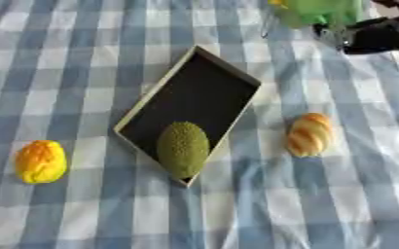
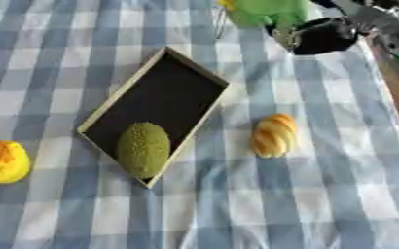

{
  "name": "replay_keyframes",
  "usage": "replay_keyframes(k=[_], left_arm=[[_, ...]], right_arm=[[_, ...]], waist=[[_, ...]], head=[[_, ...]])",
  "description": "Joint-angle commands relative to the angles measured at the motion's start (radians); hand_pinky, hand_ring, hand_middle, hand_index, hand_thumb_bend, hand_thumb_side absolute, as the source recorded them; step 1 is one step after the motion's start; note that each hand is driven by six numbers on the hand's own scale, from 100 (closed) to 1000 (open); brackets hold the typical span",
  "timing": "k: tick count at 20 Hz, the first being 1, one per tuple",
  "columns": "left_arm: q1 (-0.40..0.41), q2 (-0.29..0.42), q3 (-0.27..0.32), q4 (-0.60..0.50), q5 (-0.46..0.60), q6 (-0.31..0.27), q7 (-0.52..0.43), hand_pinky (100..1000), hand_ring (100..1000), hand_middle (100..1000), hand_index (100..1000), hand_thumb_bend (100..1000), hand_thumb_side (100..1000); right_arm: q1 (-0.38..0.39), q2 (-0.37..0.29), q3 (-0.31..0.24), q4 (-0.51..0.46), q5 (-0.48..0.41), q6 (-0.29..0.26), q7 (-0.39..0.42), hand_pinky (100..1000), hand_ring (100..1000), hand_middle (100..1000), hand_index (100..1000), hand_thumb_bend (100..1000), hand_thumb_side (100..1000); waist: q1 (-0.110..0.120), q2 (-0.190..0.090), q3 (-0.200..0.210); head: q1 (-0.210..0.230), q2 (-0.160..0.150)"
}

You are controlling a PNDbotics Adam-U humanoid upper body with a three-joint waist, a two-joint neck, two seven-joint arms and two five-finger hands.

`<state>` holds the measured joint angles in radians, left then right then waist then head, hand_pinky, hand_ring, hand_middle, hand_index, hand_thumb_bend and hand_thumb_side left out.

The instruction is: Pick up objects on the table and place them in the box.

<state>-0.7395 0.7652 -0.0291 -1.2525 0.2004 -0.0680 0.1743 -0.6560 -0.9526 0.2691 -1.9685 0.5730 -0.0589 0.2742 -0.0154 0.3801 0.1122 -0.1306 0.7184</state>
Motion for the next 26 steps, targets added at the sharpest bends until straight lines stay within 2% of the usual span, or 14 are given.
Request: replay_keyframes(k=[1,5,12,15,20,26], left_arm=[[-0.017,0.02,-0.001,-0.02,-0.003,0.0,-0.009,795,897,828,890,371,783],[-0.016,0.015,-0.005,-0.022,-0.005,0.002,-0.013,795,897,828,889,371,783],[-0.017,0.006,-0.011,-0.027,-0.006,0.003,-0.019,794,898,828,889,368,786],[-0.015,0.002,-0.014,-0.028,-0.006,0.005,-0.021,793,898,827,889,366,788],[-0.014,-0.005,-0.016,-0.029,-0.005,0.006,-0.024,793,898,827,888,363,791],[-0.01,-0.014,-0.019,-0.025,-0.004,0.007,-0.027,792,899,826,888,360,794]], right_arm=[[-0.023,-0.027,0.036,-0.031,-0.009,-0.05,0.001,905,758,653,710,100,100],[-0.038,0.008,0.087,-0.031,0.032,-0.058,0.006,906,761,657,713,100,100],[-0.073,0.075,0.145,-0.031,0.081,0.016,0.059,903,760,656,713,100,100],[-0.098,0.115,0.17,-0.002,0.088,0.026,0.073,902,760,656,714,100,100],[-0.137,0.182,0.22,0.089,0.139,-0.011,0.077,903,769,669,725,100,100],[-0.139,0.26,0.28,0.199,0.231,-0.058,0.071,902,796,705,756,100,100]], waist=[[-0.004,-0.043,0.004],[-0.005,-0.047,0.011],[-0.009,-0.044,0.022],[-0.012,-0.043,0.026],[-0.015,-0.043,0.032],[-0.015,-0.042,0.038]], head=[[-0.001,0.006],[0.001,0.011],[0.003,0.016],[0.002,0.021],[0.001,0.017],[0.001,0.012]])
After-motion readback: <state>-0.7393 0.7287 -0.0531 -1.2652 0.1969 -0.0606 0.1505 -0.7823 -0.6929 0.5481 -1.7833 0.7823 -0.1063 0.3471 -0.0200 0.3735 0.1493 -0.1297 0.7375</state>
